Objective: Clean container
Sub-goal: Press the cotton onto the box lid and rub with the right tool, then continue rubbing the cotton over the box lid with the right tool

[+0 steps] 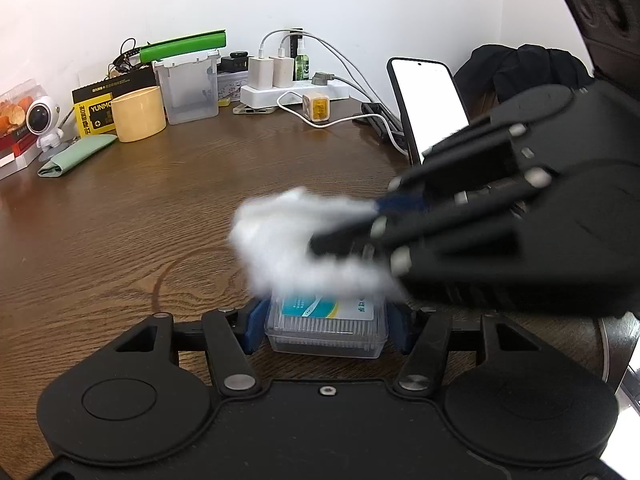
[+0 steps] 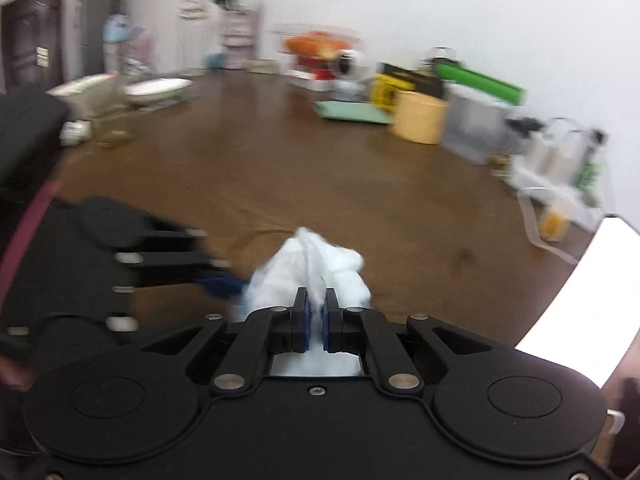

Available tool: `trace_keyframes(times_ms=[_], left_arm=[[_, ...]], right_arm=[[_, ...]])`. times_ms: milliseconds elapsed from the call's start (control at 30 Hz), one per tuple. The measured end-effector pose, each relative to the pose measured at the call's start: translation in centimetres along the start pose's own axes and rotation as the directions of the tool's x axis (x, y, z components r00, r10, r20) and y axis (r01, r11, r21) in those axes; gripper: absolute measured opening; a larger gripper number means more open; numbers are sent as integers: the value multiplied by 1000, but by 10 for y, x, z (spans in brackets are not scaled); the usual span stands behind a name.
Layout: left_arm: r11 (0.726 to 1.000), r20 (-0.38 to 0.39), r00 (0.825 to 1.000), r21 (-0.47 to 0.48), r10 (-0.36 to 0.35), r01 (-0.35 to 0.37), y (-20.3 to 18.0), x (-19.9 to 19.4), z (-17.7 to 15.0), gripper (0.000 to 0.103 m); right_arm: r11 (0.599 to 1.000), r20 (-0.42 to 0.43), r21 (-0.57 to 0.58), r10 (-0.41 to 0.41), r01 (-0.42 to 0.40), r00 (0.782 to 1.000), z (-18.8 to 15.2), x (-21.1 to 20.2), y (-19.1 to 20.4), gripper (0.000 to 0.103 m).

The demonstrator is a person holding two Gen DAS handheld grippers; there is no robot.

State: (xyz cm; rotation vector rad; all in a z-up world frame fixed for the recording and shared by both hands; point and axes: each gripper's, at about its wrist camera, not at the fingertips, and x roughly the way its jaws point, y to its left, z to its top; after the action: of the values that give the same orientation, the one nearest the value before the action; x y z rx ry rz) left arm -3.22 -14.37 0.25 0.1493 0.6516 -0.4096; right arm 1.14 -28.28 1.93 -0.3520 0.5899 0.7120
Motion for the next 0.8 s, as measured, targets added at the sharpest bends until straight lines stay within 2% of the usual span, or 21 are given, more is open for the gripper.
trace_keyframes(times_ms=[100,233,333,433,467,567,667,733,800], left_arm=[[1000,1,1000,0,-4,4,1,0,0,57],[1000,1,1000,-2,-7,7,1,1,0,57],[1000,1,1000,-2,-7,7,1,1,-1,57],[1000,2,1000,-1,-6,6,1,0,-1,57],[1000,2,1000,0,-5,5,1,0,-1,57],[1000,2,1000,-3,-6,6,1,1,-1,57],[1000,2,1000,-3,-5,5,1,1,0,57],[1000,2,1000,-2,-5,5,1,1,-1,57],[1000,2,1000,-2,-6,6,3,1,0,57]], right_arm=[[1000,-16,20,-24,24,1000,-4,-5,-10,6],[996,-5,23,82,-82,997,-6,-10,-4,6],[998,9,6,57,-58,998,-3,-2,2,6],[999,3,7,-42,42,999,-3,1,-3,6],[999,-3,7,-52,52,999,-3,0,-5,6],[1000,-13,20,-11,11,1000,-7,-7,-5,6],[996,3,36,78,-78,997,-7,-7,3,6],[996,11,29,78,-79,997,-5,-2,6,6],[999,15,25,39,-39,999,-3,1,3,6]])
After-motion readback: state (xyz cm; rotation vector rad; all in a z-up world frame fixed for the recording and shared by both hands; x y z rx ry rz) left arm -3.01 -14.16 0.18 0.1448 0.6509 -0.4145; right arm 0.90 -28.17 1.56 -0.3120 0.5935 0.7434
